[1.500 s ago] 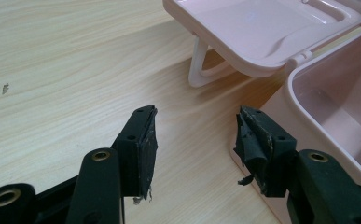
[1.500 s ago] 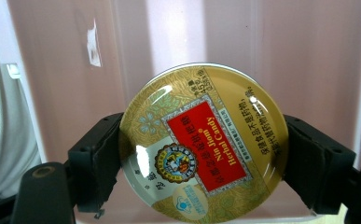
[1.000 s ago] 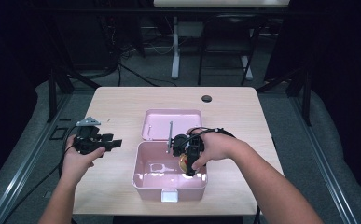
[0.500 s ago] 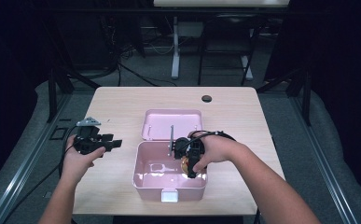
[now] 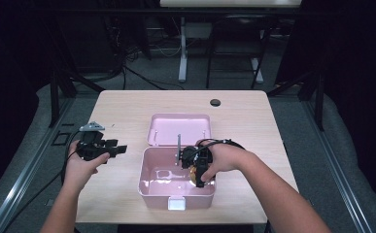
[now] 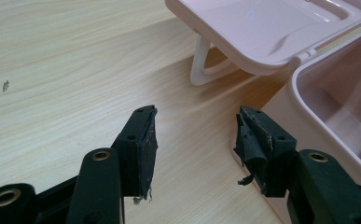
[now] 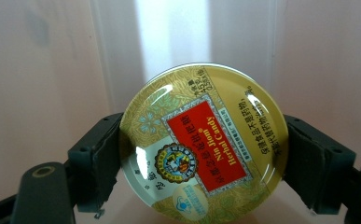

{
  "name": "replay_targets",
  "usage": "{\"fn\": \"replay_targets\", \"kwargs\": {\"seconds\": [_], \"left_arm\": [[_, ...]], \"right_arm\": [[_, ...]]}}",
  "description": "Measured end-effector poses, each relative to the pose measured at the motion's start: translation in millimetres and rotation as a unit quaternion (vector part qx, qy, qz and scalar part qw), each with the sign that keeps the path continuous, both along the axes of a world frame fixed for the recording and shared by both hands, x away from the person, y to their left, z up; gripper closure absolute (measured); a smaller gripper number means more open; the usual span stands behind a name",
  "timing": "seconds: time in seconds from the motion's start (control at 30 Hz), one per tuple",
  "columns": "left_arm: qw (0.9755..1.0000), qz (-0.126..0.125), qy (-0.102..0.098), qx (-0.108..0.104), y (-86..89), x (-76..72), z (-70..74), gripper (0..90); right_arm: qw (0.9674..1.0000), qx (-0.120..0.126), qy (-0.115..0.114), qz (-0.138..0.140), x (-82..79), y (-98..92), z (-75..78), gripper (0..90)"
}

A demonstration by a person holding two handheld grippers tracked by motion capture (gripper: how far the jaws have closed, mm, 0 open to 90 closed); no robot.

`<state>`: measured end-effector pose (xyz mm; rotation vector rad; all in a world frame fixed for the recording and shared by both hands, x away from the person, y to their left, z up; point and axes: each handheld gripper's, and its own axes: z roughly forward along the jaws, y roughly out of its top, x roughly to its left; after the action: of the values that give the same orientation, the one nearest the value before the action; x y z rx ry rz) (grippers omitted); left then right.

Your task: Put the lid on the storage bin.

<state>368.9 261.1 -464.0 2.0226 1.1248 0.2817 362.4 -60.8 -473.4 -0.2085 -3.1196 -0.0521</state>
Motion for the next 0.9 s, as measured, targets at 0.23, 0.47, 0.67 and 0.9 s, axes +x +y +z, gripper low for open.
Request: {"fn": "replay_targets", "kwargs": {"seconds": [0.23, 0.47, 0.67, 0.9], "left_arm": [[1.0000, 0.000, 0.002, 0.000, -0.5, 0.2, -0.5, 47.5], [1.0000, 0.000, 0.001, 0.000, -0.2, 0.1, -0.3, 47.5], [1.0000, -0.002, 0.001, 0.001, -0.6, 0.1, -0.5, 47.5], [1.0000, -0.002, 0.005, 0.001, -1.2, -0.2, -0.6, 47.5]], "right_arm": [[1.0000, -0.005, 0.001, 0.003, -0.8, 1.4, -4.7, 20.2], [1.0000, -0.007, -0.005, 0.004, -0.5, 2.5, -8.3, 20.1], [0.9998, -0.013, -0.005, 0.011, -2.3, 4.4, -12.7, 20.1], [0.9999, -0.009, -0.007, 0.012, -2.6, 4.0, -15.8, 20.1]]}}
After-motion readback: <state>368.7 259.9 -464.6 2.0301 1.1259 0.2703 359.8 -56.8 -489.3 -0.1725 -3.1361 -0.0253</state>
